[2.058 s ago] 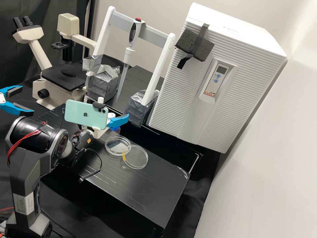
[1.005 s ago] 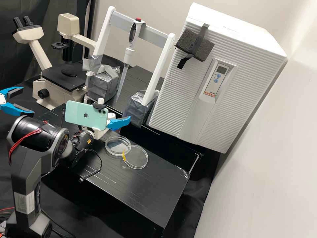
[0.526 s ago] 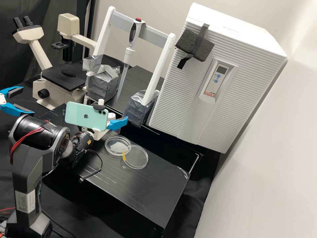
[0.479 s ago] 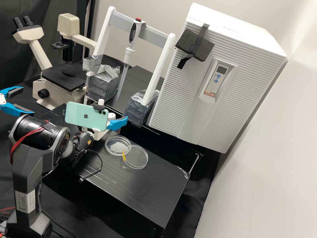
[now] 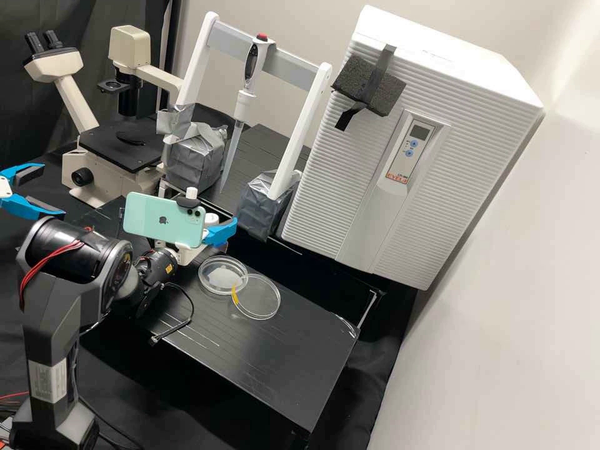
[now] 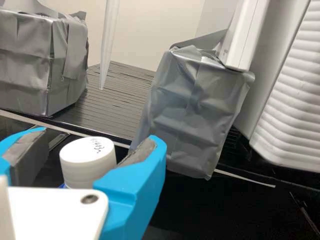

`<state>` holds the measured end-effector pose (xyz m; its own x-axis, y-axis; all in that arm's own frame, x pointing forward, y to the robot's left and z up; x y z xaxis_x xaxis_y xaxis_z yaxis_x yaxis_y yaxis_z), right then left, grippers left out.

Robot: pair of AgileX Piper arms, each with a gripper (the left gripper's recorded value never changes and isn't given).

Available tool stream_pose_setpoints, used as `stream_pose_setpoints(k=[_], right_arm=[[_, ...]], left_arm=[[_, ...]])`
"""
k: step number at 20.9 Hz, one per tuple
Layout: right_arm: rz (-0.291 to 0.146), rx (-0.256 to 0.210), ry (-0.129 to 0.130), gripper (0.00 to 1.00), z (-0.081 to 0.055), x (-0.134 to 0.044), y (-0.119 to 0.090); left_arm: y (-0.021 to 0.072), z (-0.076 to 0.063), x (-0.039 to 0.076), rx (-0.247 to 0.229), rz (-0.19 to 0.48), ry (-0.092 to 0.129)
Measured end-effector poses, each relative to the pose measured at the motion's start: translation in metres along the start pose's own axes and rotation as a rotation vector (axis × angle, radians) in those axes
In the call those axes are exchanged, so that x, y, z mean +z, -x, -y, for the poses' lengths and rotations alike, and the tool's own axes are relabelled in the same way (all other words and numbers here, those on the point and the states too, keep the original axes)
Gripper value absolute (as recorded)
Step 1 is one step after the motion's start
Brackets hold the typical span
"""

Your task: Open the bottle

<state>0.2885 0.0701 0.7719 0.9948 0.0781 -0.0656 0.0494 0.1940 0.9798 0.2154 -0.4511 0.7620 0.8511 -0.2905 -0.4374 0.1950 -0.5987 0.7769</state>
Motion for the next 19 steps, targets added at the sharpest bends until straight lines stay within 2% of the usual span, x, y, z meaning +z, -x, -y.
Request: stream_pose_setpoints(k=[12,15,19], right_arm=[[0.0,0.0,0.0,0.0,0.0,0.0,0.0],[0.0,0.0,0.0,0.0,0.0,0.0,0.0],[0.0,0.0,0.0,0.0,0.0,0.0,0.0]], left_arm=[[-0.0007,0.0004,0.0015,-0.001,0.006,-0.004],[-0.0007,0.0004,0.0015,-0.001,0.006,-0.02],[-0.0008,0.0004,0.0019,-0.002,0.008,-0.02]])
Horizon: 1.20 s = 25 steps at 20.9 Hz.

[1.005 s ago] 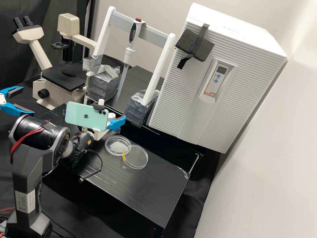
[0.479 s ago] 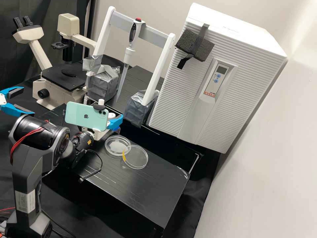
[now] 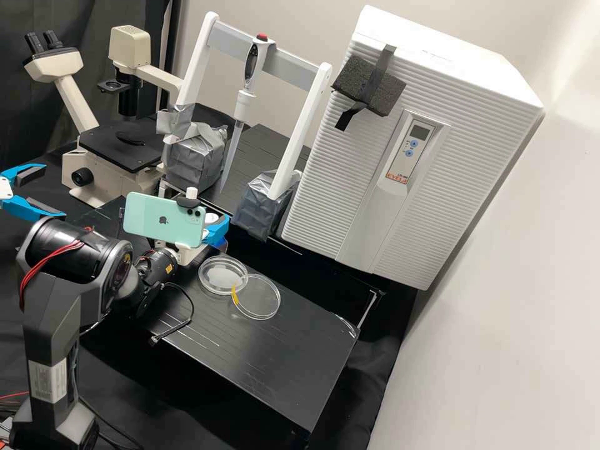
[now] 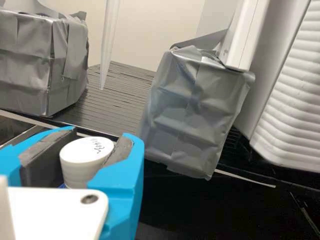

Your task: Open the bottle

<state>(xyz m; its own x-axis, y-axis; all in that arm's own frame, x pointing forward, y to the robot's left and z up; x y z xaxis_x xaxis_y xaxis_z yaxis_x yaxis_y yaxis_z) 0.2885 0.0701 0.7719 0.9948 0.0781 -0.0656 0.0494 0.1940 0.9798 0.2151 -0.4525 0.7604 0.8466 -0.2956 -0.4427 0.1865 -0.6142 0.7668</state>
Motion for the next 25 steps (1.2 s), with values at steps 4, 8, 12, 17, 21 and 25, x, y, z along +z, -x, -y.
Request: stream_pose_setpoints(k=[4,8,12,17,21,25], right_arm=[[0.0,0.0,-0.002,0.0,0.0,0.0,0.0],[0.0,0.0,-0.006,0.0,0.0,0.0,0.0],[0.0,0.0,-0.006,0.0,0.0,0.0,0.0],[-0.019,0.028,-0.022,0.0,-0.008,-0.005,0.003],[-0.039,0.058,-0.047,0.0,-0.018,-0.01,0.006],[-0.034,0.052,-0.062,0.0,-0.017,-0.007,0.017]], left_arm=[[-0.0005,0.001,-0.001,-0.004,-0.007,0.007],[-0.0007,0.002,-0.002,-0.004,-0.017,0.012],[-0.0007,0.002,-0.002,-0.004,-0.017,0.006],[-0.0007,0.002,-0.002,-0.004,-0.017,0.006],[-0.0007,0.002,-0.002,-0.004,-0.017,0.006],[-0.0007,0.002,-0.002,-0.004,-0.017,-0.008]])
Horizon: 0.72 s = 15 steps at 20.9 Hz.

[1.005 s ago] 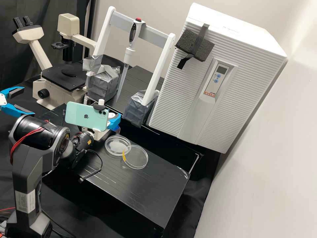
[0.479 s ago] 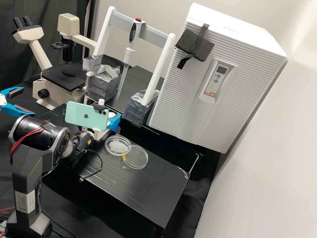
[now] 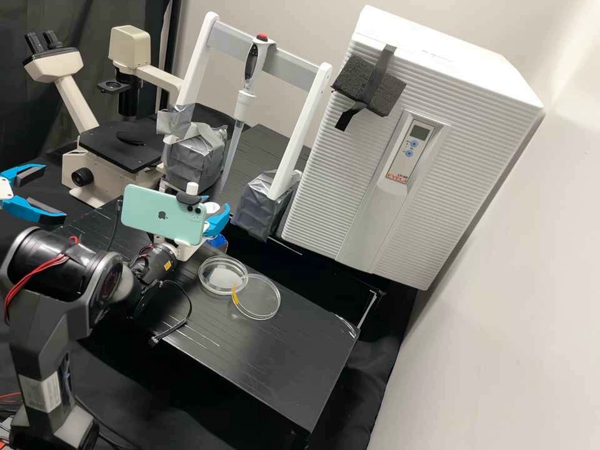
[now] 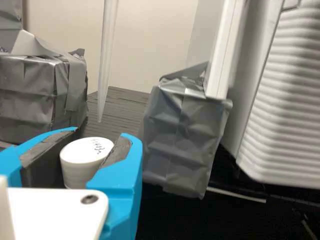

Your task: Open the bottle

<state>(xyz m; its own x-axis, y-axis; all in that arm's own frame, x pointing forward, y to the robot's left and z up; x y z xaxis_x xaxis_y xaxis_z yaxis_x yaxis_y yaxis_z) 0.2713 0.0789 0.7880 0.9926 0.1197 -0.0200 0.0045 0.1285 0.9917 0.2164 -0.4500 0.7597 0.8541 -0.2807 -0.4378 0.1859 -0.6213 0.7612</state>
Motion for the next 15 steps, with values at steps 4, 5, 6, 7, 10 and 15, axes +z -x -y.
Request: stream_pose_setpoints(k=[4,5,6,7,10,15], right_arm=[[-0.002,-0.015,-0.027,0.0,-0.002,0.005,0.023],[-0.011,-0.003,-0.037,0.0,-0.005,0.005,0.03],[-0.027,0.007,-0.048,0.0,-0.007,0.005,0.037],[-0.041,0.016,-0.056,0.0,-0.009,0.004,0.043],[-0.081,0.047,-0.071,0.0,-0.013,0.003,0.061],[-0.109,0.011,-0.073,0.0,-0.005,-0.001,0.069]], left_arm=[[0.0,0.0,0.0,0.0,0.0,0.0],[0.0,0.0,0.0,0.0,0.0,0.0],[0.0,0.0,0.0,0.0,0.0,0.0],[0.0,0.0,0.0,0.0,0.0,0.0],[0.0,0.0,0.0,0.0,0.0,0.0],[0.0,0.0,0.0,0.0,0.0,0.0]])
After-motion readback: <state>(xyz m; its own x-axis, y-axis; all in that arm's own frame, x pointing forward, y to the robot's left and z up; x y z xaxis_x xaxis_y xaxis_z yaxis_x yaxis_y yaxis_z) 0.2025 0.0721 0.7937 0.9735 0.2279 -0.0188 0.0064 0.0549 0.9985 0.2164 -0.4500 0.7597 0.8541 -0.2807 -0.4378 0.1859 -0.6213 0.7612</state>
